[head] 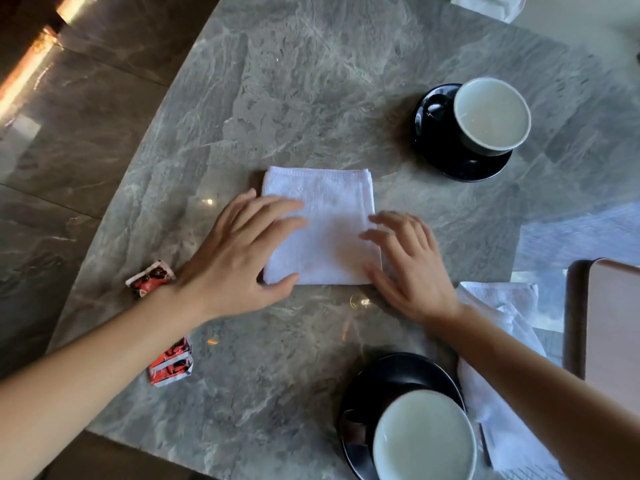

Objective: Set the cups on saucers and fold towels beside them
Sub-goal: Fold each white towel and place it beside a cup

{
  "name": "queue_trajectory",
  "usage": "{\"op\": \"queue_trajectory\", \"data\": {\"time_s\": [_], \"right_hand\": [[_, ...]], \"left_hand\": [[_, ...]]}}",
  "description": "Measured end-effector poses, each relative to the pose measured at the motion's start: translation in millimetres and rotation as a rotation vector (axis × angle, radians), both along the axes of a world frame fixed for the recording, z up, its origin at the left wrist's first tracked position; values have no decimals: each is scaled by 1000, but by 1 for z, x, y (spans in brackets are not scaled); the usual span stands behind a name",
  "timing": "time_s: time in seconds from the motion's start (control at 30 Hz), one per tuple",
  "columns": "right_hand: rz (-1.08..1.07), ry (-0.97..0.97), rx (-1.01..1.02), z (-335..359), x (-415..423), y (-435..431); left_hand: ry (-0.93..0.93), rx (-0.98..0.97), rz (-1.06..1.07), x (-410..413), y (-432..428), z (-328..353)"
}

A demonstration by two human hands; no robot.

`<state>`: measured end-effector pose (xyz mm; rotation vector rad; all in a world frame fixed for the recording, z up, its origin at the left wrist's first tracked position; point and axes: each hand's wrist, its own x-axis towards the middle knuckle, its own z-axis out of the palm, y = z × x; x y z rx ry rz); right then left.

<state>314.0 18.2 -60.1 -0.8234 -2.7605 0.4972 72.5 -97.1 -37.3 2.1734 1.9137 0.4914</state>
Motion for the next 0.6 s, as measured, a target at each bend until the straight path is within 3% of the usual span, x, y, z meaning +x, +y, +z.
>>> {"op": "queue_trajectory", "data": {"time_s": [0.13,0.47,0.6], "right_hand": [[127,-47,95,-3,24,5],[78,-65,164,-10,24,4],[-34,38,35,-7,17,-1]], "left_hand": [[11,-79,-44,3,-25,-6],[38,-77,79,13,-17,-21],[23,-49,117,12,-19,-22]]}}
